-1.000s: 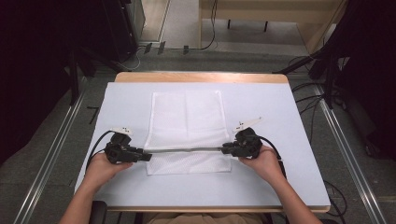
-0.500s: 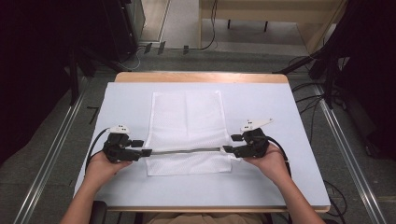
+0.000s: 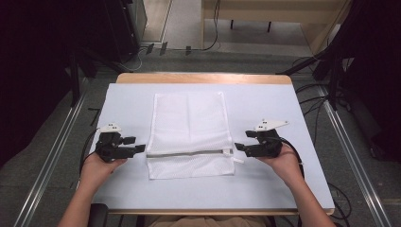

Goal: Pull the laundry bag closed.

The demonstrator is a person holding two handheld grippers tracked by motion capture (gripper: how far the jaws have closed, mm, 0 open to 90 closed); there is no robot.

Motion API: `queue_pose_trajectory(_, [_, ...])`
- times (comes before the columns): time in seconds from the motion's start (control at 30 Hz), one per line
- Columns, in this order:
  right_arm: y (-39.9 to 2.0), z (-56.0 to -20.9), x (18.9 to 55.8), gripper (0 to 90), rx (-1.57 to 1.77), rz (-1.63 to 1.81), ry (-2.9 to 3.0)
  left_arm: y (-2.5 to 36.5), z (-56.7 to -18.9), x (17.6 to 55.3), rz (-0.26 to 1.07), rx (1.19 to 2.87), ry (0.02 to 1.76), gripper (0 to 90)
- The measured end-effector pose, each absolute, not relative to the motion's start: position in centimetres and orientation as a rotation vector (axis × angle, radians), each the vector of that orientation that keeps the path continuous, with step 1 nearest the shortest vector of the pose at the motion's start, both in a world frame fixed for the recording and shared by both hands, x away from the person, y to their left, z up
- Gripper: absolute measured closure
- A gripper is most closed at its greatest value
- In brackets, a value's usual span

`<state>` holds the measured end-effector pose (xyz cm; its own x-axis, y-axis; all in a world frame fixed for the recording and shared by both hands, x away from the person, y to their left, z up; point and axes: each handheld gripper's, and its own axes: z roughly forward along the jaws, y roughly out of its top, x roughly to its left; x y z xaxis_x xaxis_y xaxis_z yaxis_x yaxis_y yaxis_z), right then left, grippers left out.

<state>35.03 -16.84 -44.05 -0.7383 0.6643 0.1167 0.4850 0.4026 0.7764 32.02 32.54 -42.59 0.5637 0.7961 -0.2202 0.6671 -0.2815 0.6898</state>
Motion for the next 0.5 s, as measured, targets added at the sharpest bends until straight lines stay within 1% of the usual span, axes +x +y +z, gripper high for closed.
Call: queue_pose_trajectory(0.5, [-20.2, -45.0, 35.5, 28.2, 1.101, 1.205, 2.36, 33.4, -43.0, 32.4, 0.196, 2.013, 1.212, 37.7])
